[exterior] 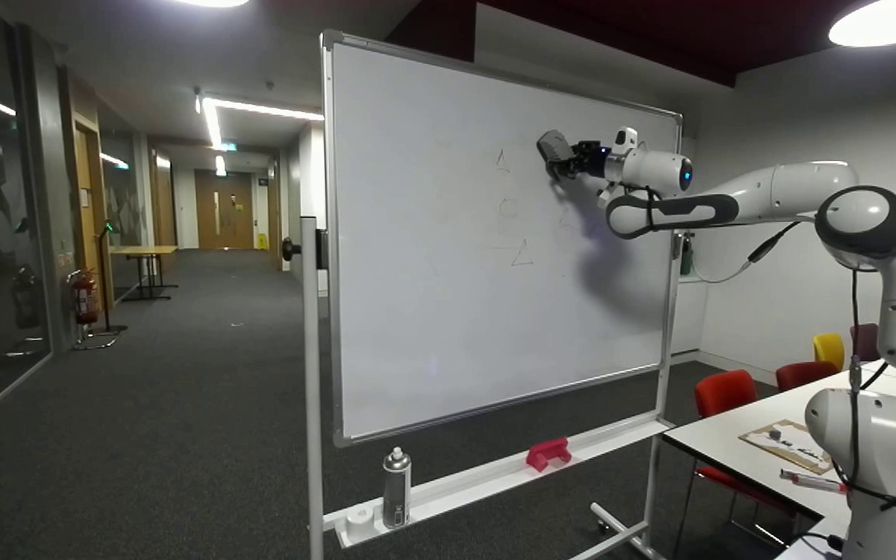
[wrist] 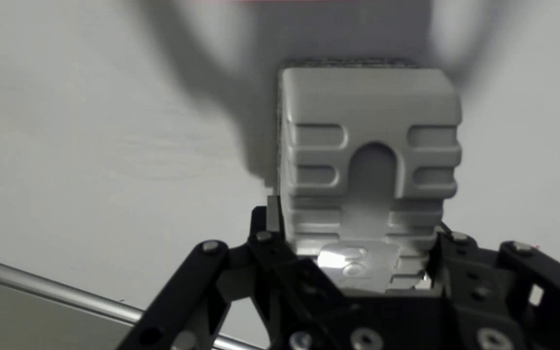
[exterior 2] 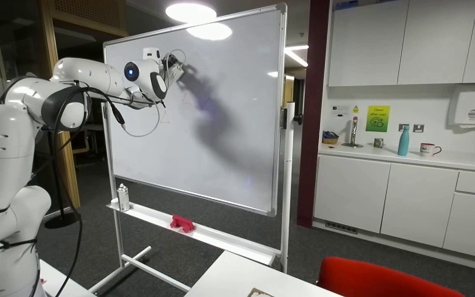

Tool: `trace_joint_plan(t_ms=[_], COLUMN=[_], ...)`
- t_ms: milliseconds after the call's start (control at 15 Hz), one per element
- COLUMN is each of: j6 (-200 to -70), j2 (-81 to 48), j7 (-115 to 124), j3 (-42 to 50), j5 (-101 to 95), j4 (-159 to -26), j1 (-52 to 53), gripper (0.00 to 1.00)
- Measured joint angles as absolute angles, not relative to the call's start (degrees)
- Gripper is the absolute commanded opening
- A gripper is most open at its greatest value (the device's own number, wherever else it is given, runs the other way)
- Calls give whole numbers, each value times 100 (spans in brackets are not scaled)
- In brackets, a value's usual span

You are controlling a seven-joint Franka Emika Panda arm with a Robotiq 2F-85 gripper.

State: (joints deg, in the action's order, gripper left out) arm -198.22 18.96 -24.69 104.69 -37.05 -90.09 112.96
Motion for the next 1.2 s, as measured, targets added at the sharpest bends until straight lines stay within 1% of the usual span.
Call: trace_joint_plan(t_ms=[133, 333, 400, 800, 1200], j6=[-19816, -19816, -19816, -19826, -19833], j2=[2051, 2120, 2120, 2110, 2091], j7=[-2611, -2647, -2647, -2673, -2913], j3=[10232, 10160, 10158, 10172, 10238], j5=[-3750, -3759, -3759, -3773, -3973], j4=[-9101, -9113, -9113, -9125, -9404], j1=[11241, 11231, 11231, 11246, 11425], gripper=[60, 60, 35, 35, 35])
